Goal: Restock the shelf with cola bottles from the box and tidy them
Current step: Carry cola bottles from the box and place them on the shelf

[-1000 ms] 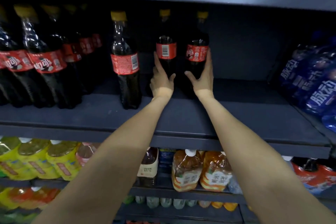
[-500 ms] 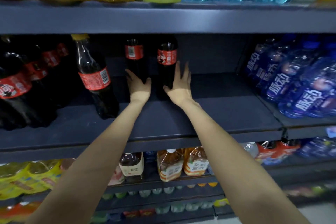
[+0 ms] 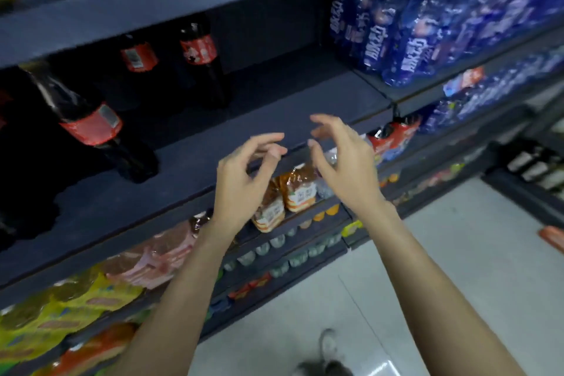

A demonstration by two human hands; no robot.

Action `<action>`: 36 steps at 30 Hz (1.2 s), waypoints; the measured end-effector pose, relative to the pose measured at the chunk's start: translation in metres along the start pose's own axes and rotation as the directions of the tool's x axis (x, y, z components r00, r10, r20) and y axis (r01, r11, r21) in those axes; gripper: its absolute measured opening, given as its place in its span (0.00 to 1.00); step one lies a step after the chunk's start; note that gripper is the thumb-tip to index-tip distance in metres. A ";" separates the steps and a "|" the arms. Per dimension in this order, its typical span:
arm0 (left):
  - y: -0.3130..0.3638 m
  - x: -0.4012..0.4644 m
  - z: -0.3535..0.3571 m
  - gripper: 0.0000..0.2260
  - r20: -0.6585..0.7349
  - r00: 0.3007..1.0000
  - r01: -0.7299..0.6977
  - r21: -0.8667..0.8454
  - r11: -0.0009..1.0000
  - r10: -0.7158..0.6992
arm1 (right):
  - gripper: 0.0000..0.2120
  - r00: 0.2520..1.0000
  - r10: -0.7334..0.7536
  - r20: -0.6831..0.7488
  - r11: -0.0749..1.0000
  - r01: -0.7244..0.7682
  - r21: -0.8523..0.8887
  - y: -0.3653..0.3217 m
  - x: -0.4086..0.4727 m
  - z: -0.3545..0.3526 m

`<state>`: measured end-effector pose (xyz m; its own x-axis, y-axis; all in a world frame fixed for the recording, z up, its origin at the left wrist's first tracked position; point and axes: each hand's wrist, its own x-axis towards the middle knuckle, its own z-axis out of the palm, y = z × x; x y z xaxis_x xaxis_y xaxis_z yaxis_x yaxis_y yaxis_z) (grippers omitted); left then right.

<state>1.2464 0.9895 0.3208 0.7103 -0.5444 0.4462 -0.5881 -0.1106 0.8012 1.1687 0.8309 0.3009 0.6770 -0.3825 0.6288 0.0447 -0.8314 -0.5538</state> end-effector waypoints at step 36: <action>0.299 -0.250 0.961 0.09 0.969 0.219 0.226 0.064 0.972 -0.114 | 0.13 -0.117 0.959 -0.257 -0.127 -0.992 -0.021 0.456 -0.575 -0.728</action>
<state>0.5209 0.2938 0.0657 -0.1518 -0.9124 -0.3802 -0.4354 -0.2835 0.8544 0.2654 0.3779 0.0842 -0.2255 -0.8564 -0.4644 -0.6926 0.4761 -0.5419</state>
